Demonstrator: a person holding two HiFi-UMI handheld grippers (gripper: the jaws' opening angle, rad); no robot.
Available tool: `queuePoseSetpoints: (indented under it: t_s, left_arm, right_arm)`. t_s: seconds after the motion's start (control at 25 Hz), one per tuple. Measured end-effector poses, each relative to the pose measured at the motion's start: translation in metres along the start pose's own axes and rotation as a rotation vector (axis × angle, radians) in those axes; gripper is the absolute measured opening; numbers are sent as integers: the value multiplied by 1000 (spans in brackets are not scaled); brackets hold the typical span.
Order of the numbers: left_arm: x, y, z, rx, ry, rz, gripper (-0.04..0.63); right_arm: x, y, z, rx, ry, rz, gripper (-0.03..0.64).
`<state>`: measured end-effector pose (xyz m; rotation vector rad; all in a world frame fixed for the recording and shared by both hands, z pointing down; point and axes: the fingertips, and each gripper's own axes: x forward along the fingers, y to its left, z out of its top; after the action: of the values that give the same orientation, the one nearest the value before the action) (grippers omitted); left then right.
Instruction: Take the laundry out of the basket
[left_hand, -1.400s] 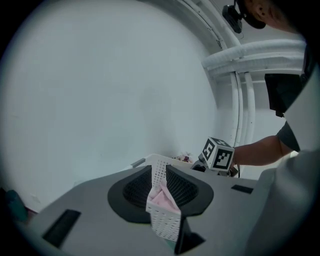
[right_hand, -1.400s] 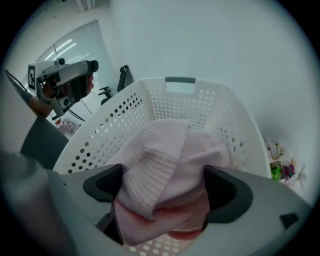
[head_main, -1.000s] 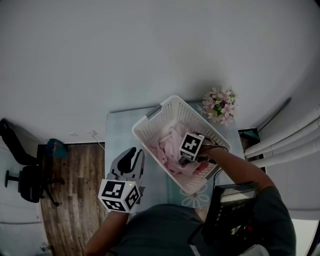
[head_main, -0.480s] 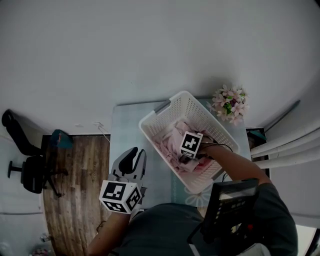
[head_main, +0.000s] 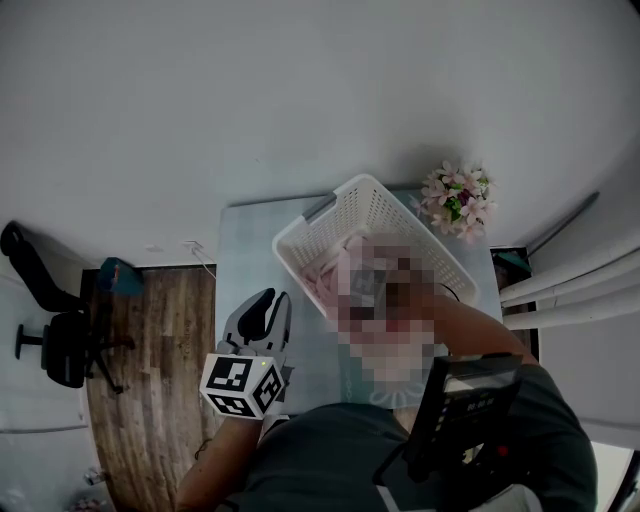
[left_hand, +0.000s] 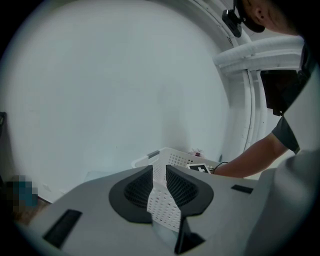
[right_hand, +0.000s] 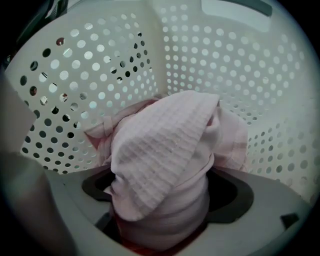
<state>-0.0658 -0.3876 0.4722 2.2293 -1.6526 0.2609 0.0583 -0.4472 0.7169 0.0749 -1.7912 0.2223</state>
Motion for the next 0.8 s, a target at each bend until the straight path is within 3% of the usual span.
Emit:
queuePoseSetpoints:
  t_s: [0.4,0.8]
  left_arm:
    - [1,-1,-6,-6,13,-12,77]
    - [-23,-1,11,10,-41,-41,77]
  right_arm:
    - [3,-5,6,-56,-16,-42,507]
    - [-20,-5,5,18,-78,-173,282]
